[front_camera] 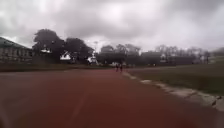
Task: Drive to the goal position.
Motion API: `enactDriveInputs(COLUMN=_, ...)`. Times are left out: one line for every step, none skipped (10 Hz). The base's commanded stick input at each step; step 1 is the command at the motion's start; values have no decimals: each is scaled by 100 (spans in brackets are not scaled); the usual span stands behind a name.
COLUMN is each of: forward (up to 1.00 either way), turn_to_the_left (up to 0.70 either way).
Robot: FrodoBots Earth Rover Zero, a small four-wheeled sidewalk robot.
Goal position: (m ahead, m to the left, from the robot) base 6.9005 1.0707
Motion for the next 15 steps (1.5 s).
enactDriveInputs(forward=50, turn_to_the_left=2)
enactDriveInputs(forward=50, turn_to_the_left=2)
enactDriveInputs(forward=50, turn_to_the_left=2)
enactDriveInputs(forward=50, turn_to_the_left=2)
enactDriveInputs(forward=50, turn_to_the_left=2)
enactDriveInputs(forward=50, turn_to_the_left=2)
enactDriveInputs(forward=50, turn_to_the_left=2)
enactDriveInputs(forward=50, turn_to_the_left=2)
enactDriveInputs(forward=50, turn_to_the_left=2)
enactDriveInputs(forward=50, turn_to_the_left=2)
enactDriveInputs(forward=50, turn_to_the_left=2)
enactDriveInputs(forward=50, turn_to_the_left=2)
enactDriveInputs(forward=50, turn_to_the_left=2)
enactDriveInputs(forward=50, turn_to_the_left=2)
enactDriveInputs(forward=50, turn_to_the_left=2)
